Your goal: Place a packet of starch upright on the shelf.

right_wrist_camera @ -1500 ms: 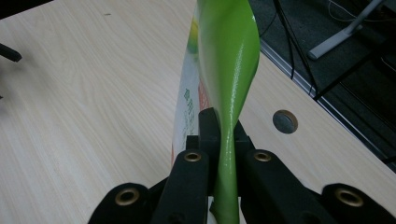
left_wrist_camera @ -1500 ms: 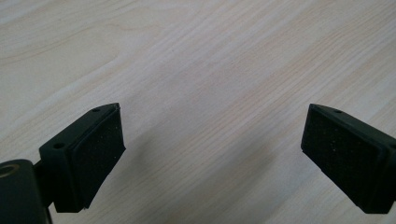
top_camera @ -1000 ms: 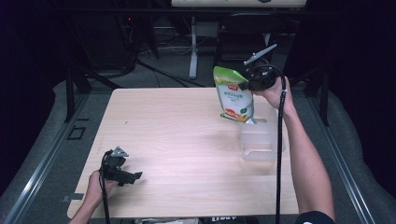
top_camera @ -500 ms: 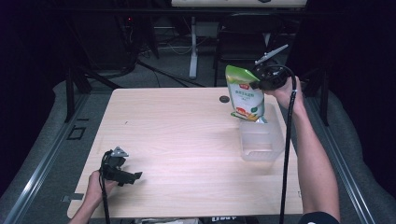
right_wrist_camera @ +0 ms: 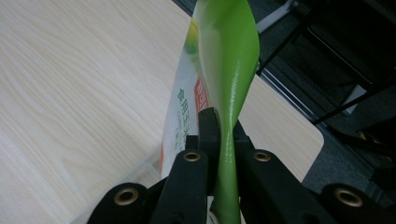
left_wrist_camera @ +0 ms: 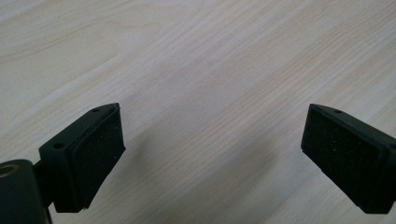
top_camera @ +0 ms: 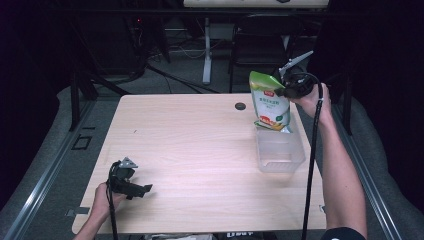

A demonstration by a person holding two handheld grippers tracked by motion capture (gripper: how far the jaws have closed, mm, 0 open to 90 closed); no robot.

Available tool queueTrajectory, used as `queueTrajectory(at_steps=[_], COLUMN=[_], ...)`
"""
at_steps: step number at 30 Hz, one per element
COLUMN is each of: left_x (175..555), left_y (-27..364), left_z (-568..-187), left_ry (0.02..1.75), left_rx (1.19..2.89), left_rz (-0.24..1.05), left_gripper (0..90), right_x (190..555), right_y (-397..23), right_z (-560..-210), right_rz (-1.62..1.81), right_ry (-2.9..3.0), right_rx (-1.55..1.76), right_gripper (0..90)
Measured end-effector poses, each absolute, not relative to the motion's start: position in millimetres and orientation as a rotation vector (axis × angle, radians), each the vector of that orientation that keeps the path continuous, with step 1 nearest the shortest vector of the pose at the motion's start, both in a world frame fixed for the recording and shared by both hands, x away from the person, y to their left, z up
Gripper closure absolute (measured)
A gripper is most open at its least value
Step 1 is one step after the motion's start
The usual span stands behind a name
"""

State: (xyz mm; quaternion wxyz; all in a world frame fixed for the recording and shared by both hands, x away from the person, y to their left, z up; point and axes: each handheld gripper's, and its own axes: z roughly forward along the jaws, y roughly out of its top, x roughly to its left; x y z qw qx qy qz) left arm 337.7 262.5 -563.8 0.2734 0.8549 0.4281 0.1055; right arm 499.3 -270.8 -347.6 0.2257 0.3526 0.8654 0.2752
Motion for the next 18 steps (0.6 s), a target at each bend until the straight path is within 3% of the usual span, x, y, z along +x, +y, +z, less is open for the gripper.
queueTrajectory(at_steps=[18], left_x=[338], left_y=[263], left_z=[-564], left_ry=[1.152], left_rx=[2.302], left_rz=[0.288], left_gripper=[5.7], right_x=[507], right_y=[-273], right_z=[-365], right_rz=[0.624], right_ry=[2.361], right_rx=[0.941], right_gripper=[89.8])
